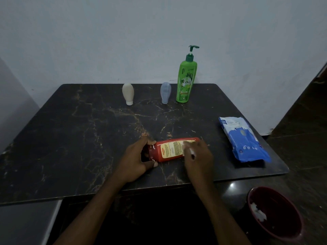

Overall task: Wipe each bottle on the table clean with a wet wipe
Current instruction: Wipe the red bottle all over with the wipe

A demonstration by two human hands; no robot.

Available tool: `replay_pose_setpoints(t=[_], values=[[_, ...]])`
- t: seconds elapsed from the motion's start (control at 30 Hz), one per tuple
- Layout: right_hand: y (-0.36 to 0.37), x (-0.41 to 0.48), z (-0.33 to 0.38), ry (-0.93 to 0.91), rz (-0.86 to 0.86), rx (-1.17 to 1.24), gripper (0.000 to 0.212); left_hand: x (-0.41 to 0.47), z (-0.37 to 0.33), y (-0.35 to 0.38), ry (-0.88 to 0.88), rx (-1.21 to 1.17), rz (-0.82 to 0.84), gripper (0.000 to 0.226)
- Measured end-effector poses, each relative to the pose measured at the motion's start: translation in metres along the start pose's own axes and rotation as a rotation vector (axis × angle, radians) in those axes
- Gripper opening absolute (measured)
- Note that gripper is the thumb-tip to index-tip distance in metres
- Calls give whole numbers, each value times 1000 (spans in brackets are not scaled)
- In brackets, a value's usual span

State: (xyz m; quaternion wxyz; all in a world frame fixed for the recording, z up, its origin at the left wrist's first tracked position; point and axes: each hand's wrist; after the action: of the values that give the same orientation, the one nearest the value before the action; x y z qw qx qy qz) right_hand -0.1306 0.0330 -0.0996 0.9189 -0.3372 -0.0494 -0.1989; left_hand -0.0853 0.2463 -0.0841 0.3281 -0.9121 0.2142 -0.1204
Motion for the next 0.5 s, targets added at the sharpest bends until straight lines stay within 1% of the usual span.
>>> replay_pose_setpoints(t=[0.07, 0.13, 0.23, 0.3, 0.37, 0.43, 0.5], values=[[-13, 10, -15, 49, -77, 2, 12, 0, 0, 0, 1, 1, 9, 62], [-21, 17, -24, 122, -124, 71, 7, 1, 1, -1, -4, 0, 12, 63], [-23, 20, -24, 165, -140, 118, 10, 0, 1, 0, -9, 2, 8, 63], [-20, 20, -16, 174, -142, 133, 7, 0, 2, 0, -3, 2, 10, 63], [-14, 19, -2, 168, -97, 130, 2, -1, 1, 0, 5, 8, 8, 63], [-6, 16, 17, 125, 8, 93, 10, -1, 0, 0, 7, 15, 1, 62], [5, 8, 37, -6, 96, -37, 17, 0, -1, 1, 12, 15, -13, 62]])
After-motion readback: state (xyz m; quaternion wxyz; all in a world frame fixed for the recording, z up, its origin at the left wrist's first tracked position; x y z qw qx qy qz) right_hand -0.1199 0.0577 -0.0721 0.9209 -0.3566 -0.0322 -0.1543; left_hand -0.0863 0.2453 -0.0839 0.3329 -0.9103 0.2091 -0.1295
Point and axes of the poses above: each hand's wrist, its own x-axis towards the middle knuckle, its own y-axis out of the palm, z = x × y, and after that the axes turned 7 degrees about z, right-handed
